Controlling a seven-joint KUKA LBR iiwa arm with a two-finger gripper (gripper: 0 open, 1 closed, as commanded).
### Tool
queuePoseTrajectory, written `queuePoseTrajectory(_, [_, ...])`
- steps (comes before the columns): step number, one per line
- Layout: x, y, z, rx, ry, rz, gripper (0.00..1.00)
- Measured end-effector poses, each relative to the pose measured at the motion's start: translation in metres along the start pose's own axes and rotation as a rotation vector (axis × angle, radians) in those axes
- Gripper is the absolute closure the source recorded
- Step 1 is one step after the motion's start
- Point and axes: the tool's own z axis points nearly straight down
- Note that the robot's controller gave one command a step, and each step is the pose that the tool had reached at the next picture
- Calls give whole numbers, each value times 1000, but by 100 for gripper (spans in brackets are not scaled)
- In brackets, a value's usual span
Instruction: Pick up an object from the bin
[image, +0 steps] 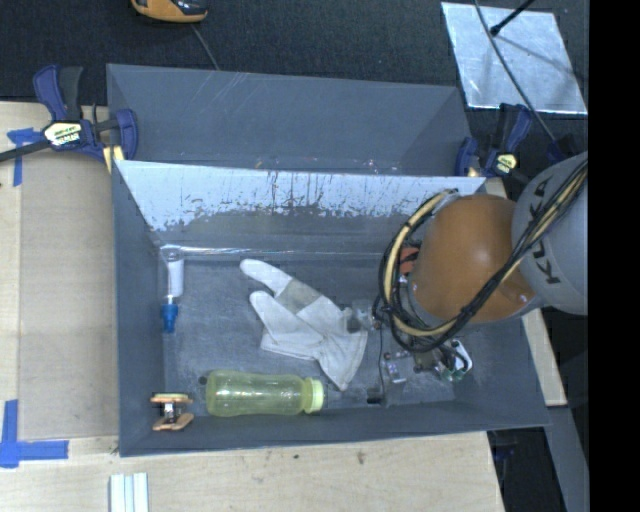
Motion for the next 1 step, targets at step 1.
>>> queuePoseTrajectory(1, [-18, -1, 50, 0, 0, -121, 100])
